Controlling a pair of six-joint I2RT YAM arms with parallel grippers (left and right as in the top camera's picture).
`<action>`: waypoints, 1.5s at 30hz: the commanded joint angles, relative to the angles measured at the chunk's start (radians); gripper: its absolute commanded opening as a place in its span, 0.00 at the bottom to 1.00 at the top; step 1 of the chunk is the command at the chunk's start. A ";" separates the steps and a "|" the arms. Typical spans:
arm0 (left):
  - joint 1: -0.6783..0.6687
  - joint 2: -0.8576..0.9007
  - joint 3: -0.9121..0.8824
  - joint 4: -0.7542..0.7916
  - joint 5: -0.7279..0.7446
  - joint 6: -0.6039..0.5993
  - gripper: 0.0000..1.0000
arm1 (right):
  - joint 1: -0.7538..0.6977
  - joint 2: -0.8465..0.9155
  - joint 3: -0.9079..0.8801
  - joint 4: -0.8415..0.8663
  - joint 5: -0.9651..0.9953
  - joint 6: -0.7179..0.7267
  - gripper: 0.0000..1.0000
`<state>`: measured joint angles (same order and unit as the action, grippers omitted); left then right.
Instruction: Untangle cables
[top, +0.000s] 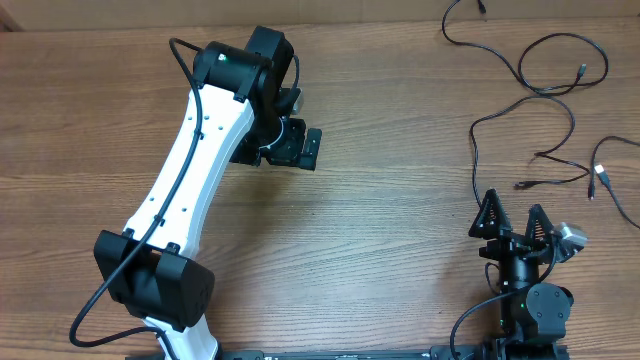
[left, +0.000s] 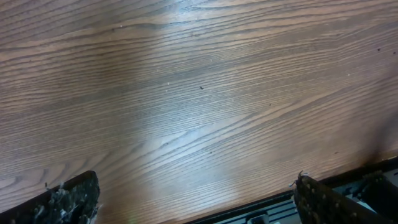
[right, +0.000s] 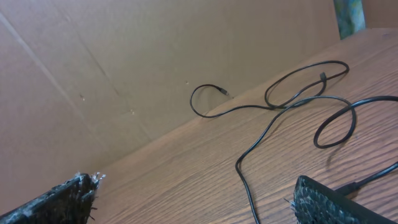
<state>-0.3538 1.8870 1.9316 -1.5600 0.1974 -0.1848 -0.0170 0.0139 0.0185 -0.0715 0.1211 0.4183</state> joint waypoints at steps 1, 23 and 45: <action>-0.002 -0.030 0.014 -0.002 0.009 -0.011 1.00 | 0.006 -0.007 -0.010 0.002 0.016 0.000 1.00; -0.002 -0.030 0.014 -0.002 0.009 -0.011 1.00 | 0.008 -0.011 -0.011 -0.005 -0.019 -0.204 1.00; -0.003 -0.030 0.014 -0.002 0.009 -0.011 1.00 | -0.004 -0.011 -0.011 -0.009 -0.086 -0.505 1.00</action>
<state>-0.3538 1.8870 1.9316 -1.5600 0.1974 -0.1848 -0.0189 0.0139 0.0185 -0.0834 0.0406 -0.0761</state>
